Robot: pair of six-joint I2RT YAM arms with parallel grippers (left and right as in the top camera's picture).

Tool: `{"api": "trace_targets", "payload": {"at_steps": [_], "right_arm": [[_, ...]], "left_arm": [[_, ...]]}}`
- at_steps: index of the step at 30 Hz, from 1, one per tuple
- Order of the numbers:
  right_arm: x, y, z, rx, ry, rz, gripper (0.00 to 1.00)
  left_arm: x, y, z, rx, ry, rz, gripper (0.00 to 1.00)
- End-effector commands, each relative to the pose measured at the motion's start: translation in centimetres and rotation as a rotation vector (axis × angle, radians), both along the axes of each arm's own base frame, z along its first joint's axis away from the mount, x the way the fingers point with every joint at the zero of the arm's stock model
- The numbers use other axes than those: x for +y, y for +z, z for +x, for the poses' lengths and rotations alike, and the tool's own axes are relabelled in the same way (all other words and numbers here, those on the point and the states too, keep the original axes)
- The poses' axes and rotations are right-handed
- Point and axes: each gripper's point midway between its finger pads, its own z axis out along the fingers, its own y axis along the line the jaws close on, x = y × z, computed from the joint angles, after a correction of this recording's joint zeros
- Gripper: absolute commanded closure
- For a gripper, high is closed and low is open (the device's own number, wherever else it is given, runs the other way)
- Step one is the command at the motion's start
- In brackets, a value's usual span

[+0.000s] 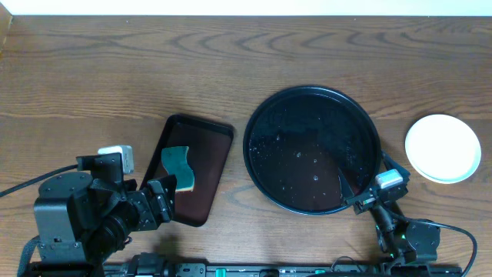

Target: Clean dirty plates on tray and stack at the side

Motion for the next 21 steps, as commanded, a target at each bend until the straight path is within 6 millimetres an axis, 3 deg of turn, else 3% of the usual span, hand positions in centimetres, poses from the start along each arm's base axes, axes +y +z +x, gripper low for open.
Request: {"api": "trace_targets", "payload": {"at_steps": [1, 21], "right_arm": [[-0.3, -0.04, 0.07, -0.006, -0.013, -0.01, 0.01], [-0.3, -0.04, 0.07, -0.006, -0.013, -0.01, 0.01]], "left_arm": [[-0.09, 0.21, -0.03, -0.005, -0.003, -0.005, 0.19], [-0.11, -0.1, -0.1, 0.001, -0.004, -0.004, 0.19]]}}
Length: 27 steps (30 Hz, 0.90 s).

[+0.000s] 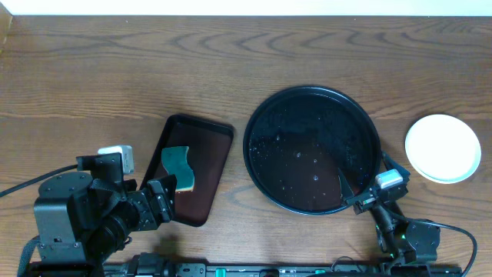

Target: Clean dirty plates on tray and stack at the side

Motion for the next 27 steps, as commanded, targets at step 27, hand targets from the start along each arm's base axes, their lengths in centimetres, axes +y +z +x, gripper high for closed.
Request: {"api": "trace_targets", "payload": {"at_steps": [27], "right_arm": [[-0.3, -0.1, 0.1, -0.006, -0.013, -0.01, 0.01]], "left_arm": [[3.8, -7.9, 6.8, -0.807, 0.171, 0.119, 0.19]]}}
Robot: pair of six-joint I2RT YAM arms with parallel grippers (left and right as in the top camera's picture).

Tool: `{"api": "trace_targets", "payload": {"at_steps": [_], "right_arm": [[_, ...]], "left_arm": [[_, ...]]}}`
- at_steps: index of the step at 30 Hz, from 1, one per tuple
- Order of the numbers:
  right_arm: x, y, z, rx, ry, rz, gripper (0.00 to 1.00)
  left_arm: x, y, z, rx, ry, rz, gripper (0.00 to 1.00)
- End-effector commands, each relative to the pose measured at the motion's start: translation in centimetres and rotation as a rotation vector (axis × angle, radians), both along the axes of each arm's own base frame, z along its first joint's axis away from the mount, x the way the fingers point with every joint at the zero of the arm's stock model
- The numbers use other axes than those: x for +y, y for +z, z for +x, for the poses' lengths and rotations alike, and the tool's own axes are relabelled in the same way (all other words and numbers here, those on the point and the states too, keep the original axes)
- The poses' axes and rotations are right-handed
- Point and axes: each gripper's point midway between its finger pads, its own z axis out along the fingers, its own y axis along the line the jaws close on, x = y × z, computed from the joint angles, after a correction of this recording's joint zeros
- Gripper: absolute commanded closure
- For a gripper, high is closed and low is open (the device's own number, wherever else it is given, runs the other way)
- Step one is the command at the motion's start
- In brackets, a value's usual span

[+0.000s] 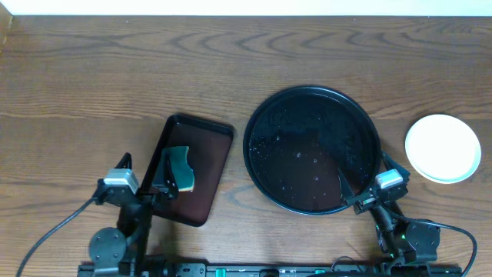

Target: Clean dirty plates on tray and stack at the side

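Note:
One white plate lies on the wooden table at the right, beside the round black tray, which is speckled with droplets and holds no plate. My right gripper rests low over the tray's front right rim, its fingers drawn to a point with nothing between them. My left gripper sits over the front left of the small dark rectangular tray, right next to the green sponge lying in it. Seen from above, the gap between its fingers does not show.
The left arm's base and cable sit at the table's front left; the right arm's base at the front right. The wooden table stretches behind both trays.
The left arm has changed from a bulky raised pose at the front left to a low folded one, with its gripper now beside the sponge. The right arm, plate and trays are unchanged.
At both earlier moments the left arm stood bulky at the front left with its gripper at the small tray's front edge, and the right gripper rested on the round tray's rim. Now the left arm is folded low.

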Motion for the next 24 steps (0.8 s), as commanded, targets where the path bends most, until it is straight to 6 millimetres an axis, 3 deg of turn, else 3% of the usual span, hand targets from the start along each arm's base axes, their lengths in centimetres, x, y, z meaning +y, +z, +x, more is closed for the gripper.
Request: {"api": "trace_targets", "payload": {"at_steps": [1, 7, 16, 20, 24], "right_arm": [[-0.3, -0.1, 0.1, -0.006, -0.012, -0.01, 0.01], [-0.3, -0.1, 0.1, -0.006, -0.012, -0.01, 0.01], [-0.3, 0.0, 0.1, -0.006, -0.013, -0.01, 0.01], [-0.3, -0.1, 0.1, -0.006, -0.012, -0.01, 0.01], [-0.3, -0.1, 0.1, -0.006, -0.012, -0.01, 0.01]], "left_arm": [[0.4, -1.8, 0.7, -0.005, 0.017, 0.009, 0.19], [0.4, -4.7, 1.8, -0.034, 0.015, 0.011, 0.19], [0.3, -6.9, 1.8, 0.059, 0.01, 0.006, 0.19], [0.3, -9.2, 1.6, 0.152, 0.01, 0.001, 0.19], [0.3, -9.1, 1.7, 0.149, 0.01, 0.001, 0.19]]}}
